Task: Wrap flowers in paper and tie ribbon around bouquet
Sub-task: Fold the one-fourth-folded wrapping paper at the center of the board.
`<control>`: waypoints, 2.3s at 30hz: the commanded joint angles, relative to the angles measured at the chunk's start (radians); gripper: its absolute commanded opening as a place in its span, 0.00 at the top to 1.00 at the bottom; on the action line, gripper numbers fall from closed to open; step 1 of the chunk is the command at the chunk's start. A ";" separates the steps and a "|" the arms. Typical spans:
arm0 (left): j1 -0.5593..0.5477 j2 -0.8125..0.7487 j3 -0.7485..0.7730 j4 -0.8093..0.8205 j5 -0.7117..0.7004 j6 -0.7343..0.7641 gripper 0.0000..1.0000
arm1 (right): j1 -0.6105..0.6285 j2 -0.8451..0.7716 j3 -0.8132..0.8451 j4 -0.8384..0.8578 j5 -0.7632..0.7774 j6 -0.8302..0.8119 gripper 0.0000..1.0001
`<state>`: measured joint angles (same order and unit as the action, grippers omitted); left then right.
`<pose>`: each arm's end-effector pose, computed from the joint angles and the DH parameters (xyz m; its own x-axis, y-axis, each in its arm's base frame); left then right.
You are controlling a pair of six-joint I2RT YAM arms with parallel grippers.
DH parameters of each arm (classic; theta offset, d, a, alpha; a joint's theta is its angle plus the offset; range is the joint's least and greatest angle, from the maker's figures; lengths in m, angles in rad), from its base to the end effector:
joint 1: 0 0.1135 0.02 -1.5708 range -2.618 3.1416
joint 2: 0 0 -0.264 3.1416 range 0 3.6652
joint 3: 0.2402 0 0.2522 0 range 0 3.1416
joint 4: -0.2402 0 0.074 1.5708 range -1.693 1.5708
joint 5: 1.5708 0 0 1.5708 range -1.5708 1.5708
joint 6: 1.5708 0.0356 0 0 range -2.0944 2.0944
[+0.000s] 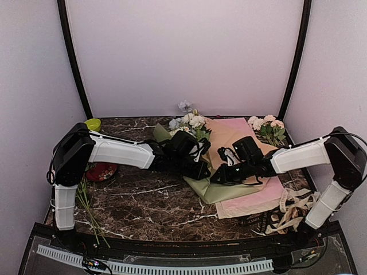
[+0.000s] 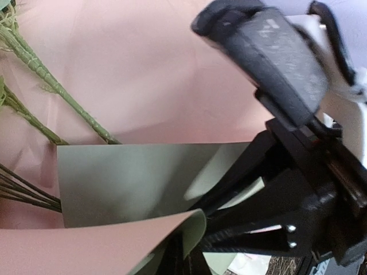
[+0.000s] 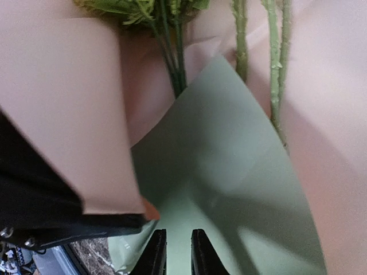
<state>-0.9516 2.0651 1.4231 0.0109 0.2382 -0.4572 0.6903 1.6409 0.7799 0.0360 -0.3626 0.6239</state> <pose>0.2631 -0.3836 0.1832 -0.7054 0.2507 -0.6630 0.6581 0.5790 -0.4813 0.2359 0.2112 0.1513 -0.9159 -0.0480 -0.3985 -0.3029 0.7340 0.6079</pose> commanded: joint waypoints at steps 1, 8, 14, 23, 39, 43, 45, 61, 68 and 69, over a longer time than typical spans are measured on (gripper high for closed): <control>0.006 -0.005 0.023 0.001 -0.012 -0.005 1.00 | 0.043 -0.092 -0.032 0.013 0.029 0.017 0.82; 0.007 -0.005 0.024 0.001 -0.020 0.003 1.00 | 0.071 -0.134 -0.089 0.089 0.018 0.082 0.64; 0.007 -0.005 0.019 0.000 -0.020 0.005 1.00 | 0.087 -0.087 -0.046 0.115 0.004 0.077 0.56; 0.007 -0.005 0.018 0.000 -0.017 0.006 1.00 | 0.104 -0.006 -0.023 0.135 0.013 0.094 0.73; 0.044 -0.044 0.080 -0.077 0.029 0.129 0.44 | 0.104 0.017 -0.072 0.165 0.012 0.195 1.00; 0.064 -0.122 0.098 -0.113 0.073 0.270 0.31 | 0.102 0.022 -0.076 0.169 0.010 0.207 1.00; 0.097 -0.191 0.090 -0.133 0.138 0.356 0.29 | 0.099 0.027 -0.079 0.165 0.008 0.213 1.00; 0.686 -0.271 -0.171 -0.060 0.523 1.293 0.28 | 0.093 0.071 -0.054 0.164 -0.073 0.189 1.00; 0.690 -0.045 -0.009 -0.049 0.600 1.441 0.24 | 0.092 0.103 -0.011 0.093 -0.081 0.153 1.00; 0.690 -0.034 -0.006 -0.024 0.597 1.452 0.24 | 0.092 0.104 -0.007 0.088 -0.084 0.152 1.00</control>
<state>-0.2665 2.0247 1.3865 -0.0750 0.7765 0.8673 0.7853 1.7245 0.7414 0.1635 -0.4263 0.8089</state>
